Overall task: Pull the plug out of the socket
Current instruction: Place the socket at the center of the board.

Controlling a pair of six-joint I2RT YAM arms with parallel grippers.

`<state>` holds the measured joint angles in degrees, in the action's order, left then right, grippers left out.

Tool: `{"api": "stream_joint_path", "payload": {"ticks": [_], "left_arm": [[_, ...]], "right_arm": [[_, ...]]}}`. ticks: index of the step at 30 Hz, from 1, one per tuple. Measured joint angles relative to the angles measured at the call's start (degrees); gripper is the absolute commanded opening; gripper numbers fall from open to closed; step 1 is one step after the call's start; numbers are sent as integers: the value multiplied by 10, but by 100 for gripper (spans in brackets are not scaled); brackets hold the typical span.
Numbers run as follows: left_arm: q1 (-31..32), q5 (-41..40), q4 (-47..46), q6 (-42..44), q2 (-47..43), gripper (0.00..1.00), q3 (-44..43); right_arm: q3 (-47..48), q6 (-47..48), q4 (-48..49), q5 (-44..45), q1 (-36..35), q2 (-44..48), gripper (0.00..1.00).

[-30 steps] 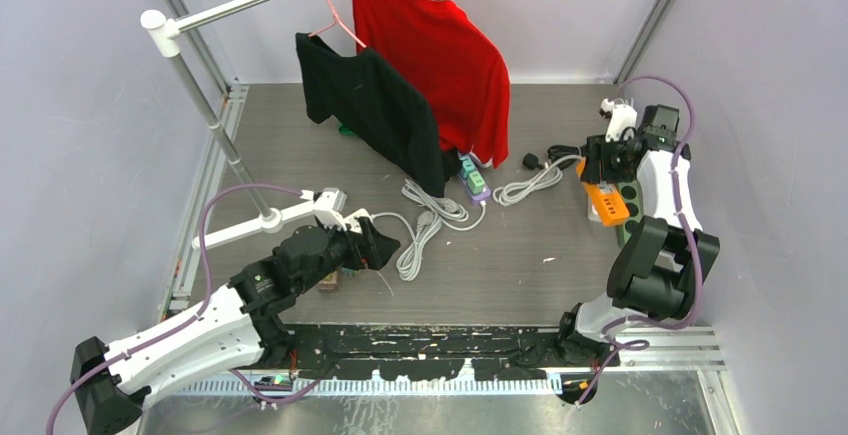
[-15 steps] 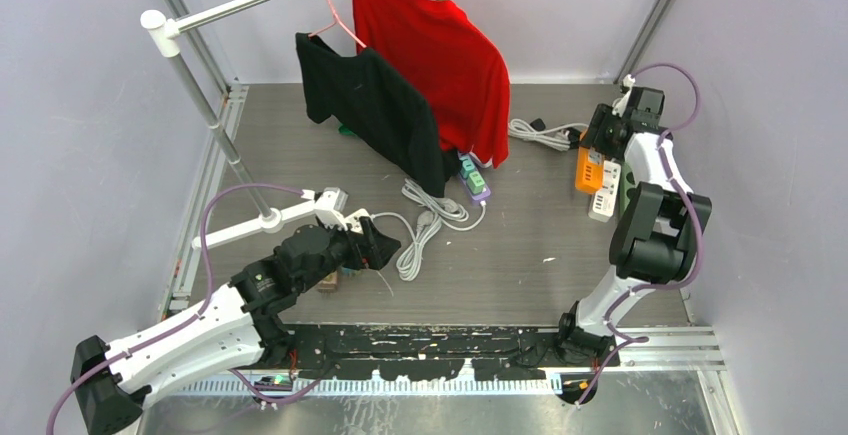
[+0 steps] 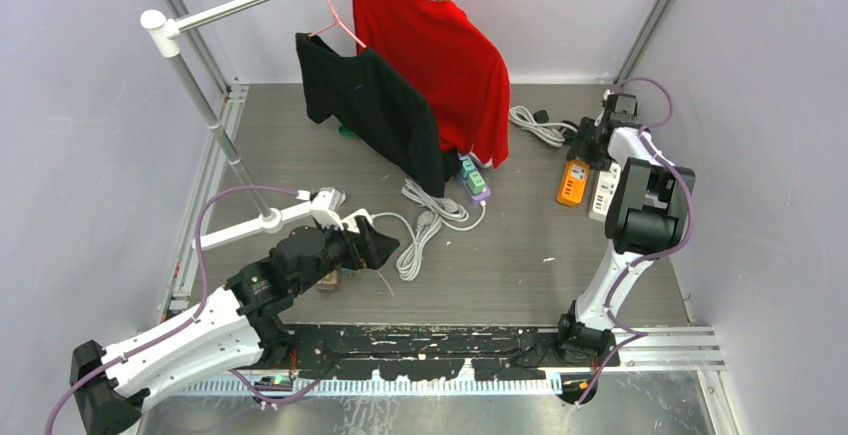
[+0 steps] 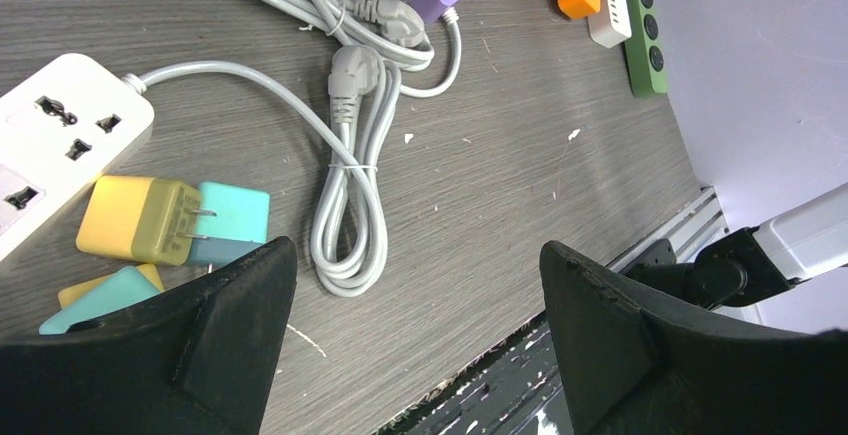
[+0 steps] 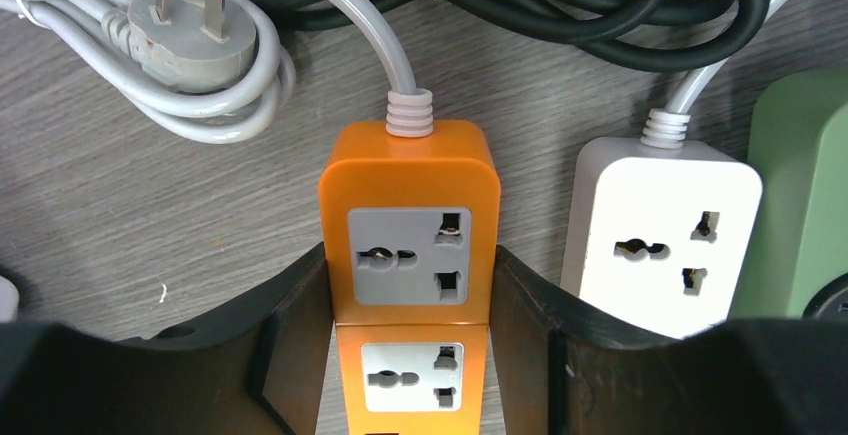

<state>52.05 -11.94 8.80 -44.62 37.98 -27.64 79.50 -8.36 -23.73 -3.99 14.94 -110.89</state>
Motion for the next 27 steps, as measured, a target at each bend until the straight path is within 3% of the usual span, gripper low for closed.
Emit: {"api": "stream_joint_path", "payload": {"ticks": [4,12,20,27], "left_arm": [[0,0,0,-3,-3,90,0],[0,2,0,-4,2,90,0],[0,2,0,-4,-2,89,0],[0,6,0,-4,3,89,-2]], "right_arm": [[0,11,-12,1,-1,0,70],[0,22,-28,-3,2,11,74],[-12,36,-33,-23,13,106,75],[-27,50,-65,-131,24,193,75]]}}
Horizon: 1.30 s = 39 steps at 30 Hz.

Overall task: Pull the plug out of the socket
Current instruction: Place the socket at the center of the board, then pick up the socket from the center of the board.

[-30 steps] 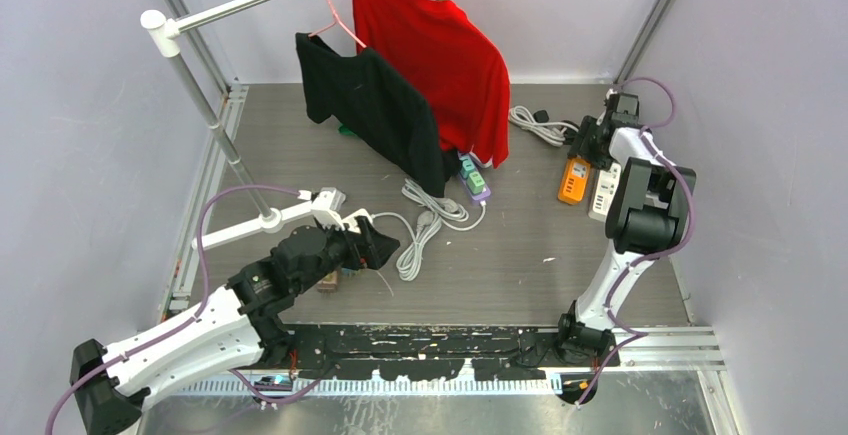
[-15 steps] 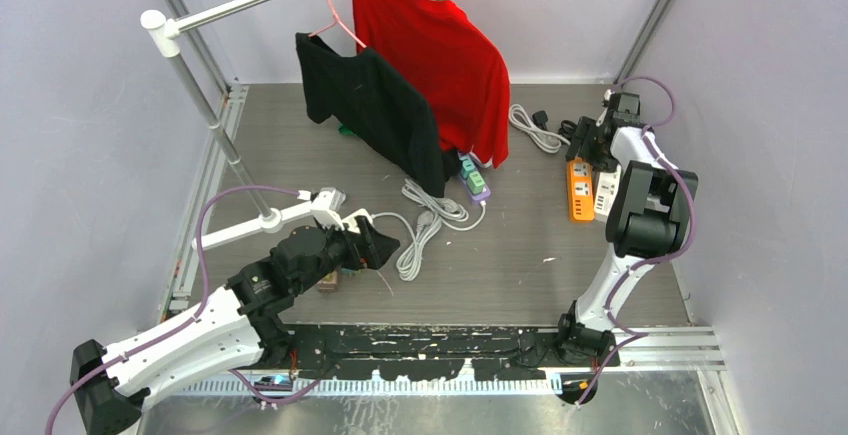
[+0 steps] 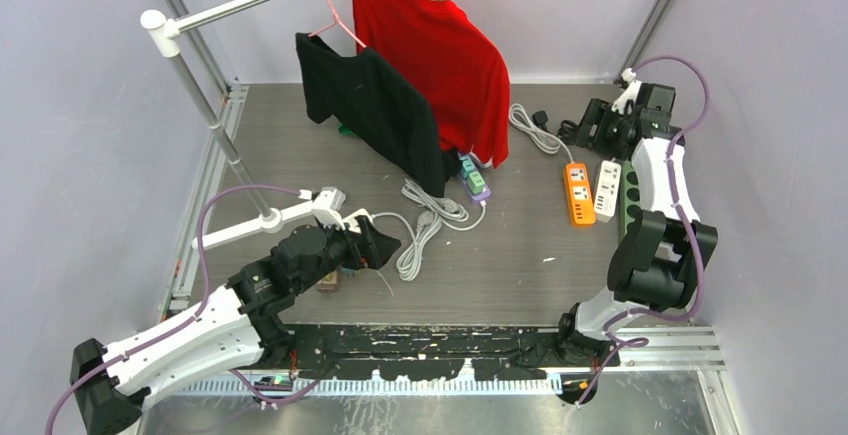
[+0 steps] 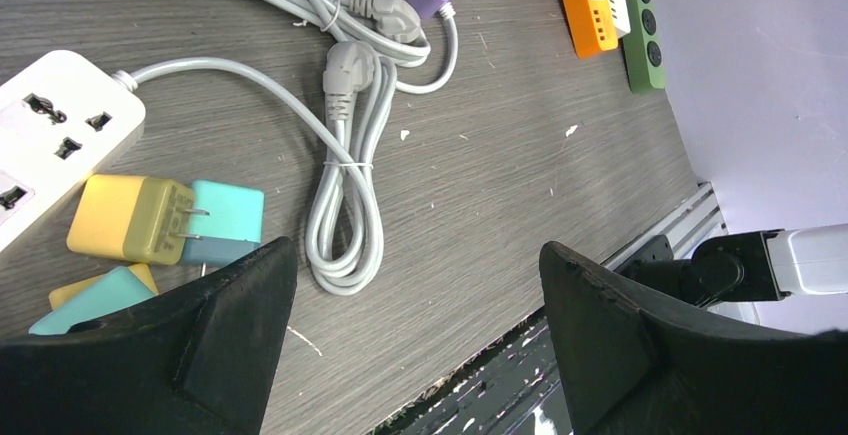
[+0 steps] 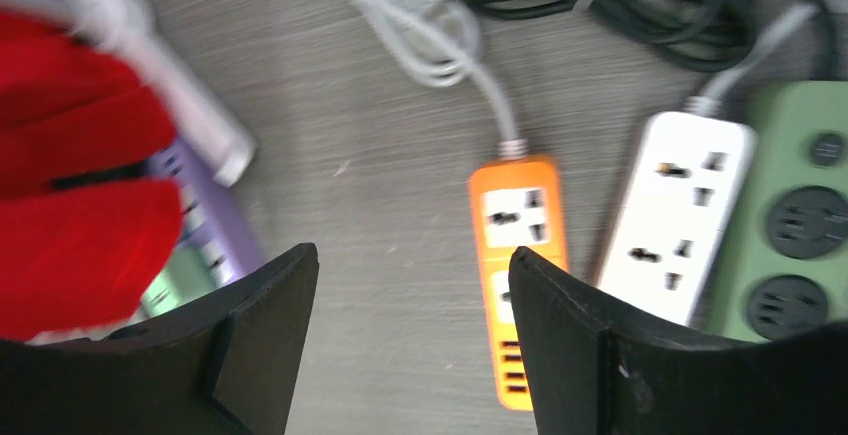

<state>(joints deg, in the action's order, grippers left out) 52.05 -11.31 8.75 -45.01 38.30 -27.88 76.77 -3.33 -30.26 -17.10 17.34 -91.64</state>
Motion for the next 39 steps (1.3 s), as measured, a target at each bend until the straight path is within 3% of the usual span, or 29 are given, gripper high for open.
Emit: {"api": "stream_joint_path", "payload": {"ticks": [8,17,25,32,39], "left_arm": [[0,2,0,0,6,89,-1],[0,2,0,-11,6,89,-1],[0,2,0,-26,11,89,-1],[0,2,2,-39,12,89,-1],[0,1,9,-51,15,89,-1]], "right_arm": [[-42,70,-64,-254,0,33,75],[-83,103,-87,-384,-21,32,75],[-111,159,-88,-349,-119,32,76],[-112,225,-82,-229,-221,11,77],[-118,228,-25,-91,-280,-14,81]]}}
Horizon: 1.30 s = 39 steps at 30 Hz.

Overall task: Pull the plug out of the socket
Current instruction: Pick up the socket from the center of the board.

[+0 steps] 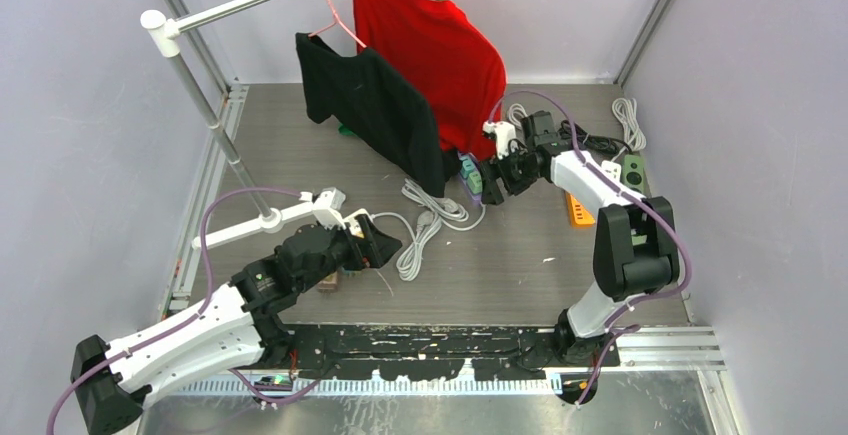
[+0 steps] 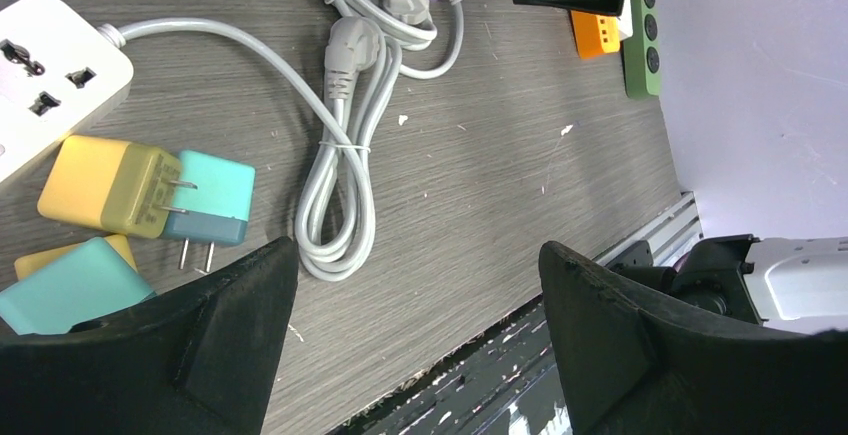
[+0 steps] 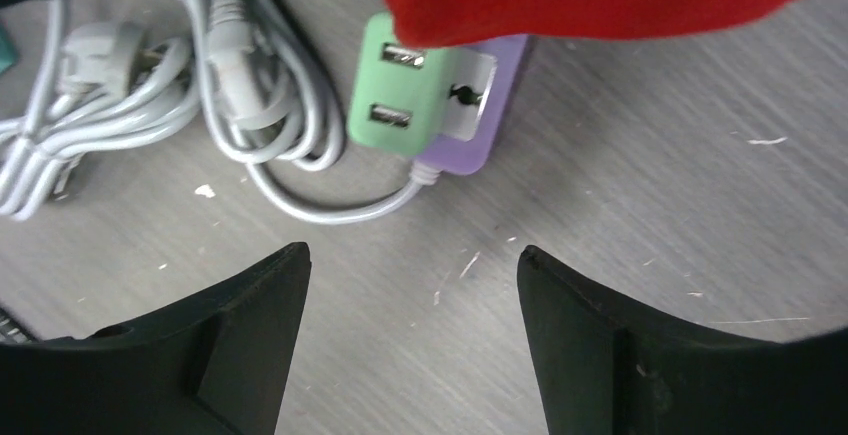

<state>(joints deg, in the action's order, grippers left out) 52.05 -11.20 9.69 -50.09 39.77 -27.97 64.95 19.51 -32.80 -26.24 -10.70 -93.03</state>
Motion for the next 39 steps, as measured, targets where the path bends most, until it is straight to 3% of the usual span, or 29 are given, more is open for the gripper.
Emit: {"api": "stream_joint_path", "payload": {"ticks": [21,32,39], "left_arm": [[0,-4,26,-23,12,88,0],[0,-8,30,-23,14,88,0],[0,-8,30,-23,16,88,0]], "right_arm": [[14,-138,120,187,-85,-110,81],[35,-151,126,207,-91,-139,70],[46,-148,125,206,-94,-146,53]]}}
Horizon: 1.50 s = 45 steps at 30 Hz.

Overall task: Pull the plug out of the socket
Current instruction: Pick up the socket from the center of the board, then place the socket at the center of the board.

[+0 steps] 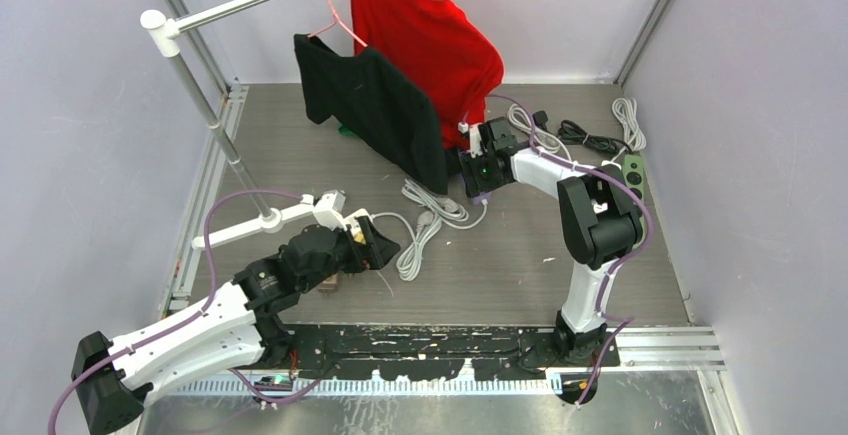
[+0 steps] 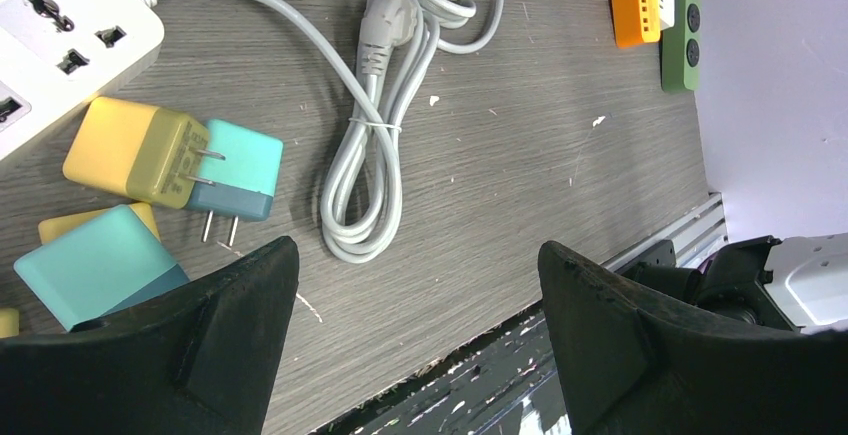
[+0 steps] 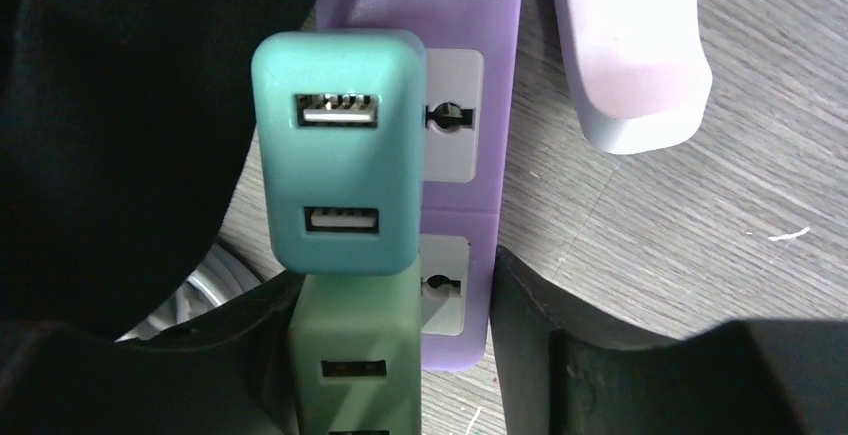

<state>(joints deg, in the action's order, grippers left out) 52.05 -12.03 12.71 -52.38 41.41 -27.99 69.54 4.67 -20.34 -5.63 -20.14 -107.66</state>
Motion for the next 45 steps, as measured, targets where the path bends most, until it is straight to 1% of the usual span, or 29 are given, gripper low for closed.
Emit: {"api": "stream_joint_path", "payload": {"ticks": [2,5,8,11,13,18,22,26,30,33,36,38,43,45], "left_arm": [[0,0,0,0,0,88,0],[0,-2,0,0,0,88,0],[0,-4,0,0,0,88,0],[0,-4,0,1,-1,88,0],[0,-4,0,2,-2,88,0],[0,-4,0,3,-6,88,0],[0,-4,0,5,-7,88,-1],[0,-4,0,8,-6,88,-5],[0,-1,-3,16,0,88,-11],[0,7,-6,21,5,88,-11],[0,14,-16,23,8,88,-11],[0,18,-24,23,8,88,-11],[0,25,-41,28,9,88,-11],[0,26,-44,31,9,88,-11]], "right_arm": [[0,3,0,0,-1,0,45],[0,9,0,1,-1,0,31],[-8,14,4,2,0,7,21],[-34,21,3,0,5,36,16],[-54,30,-7,-15,17,71,13],[-78,60,-43,-87,81,163,1],[-82,104,-92,-170,166,213,1],[-82,172,-162,-222,256,232,1],[-72,266,-251,-247,329,233,1],[-41,354,-328,-272,370,233,1],[-1,455,-402,-287,392,232,1],[18,525,-447,-298,394,232,1],[28,701,-549,-324,393,232,1],[30,794,-587,-334,393,231,1]]}}
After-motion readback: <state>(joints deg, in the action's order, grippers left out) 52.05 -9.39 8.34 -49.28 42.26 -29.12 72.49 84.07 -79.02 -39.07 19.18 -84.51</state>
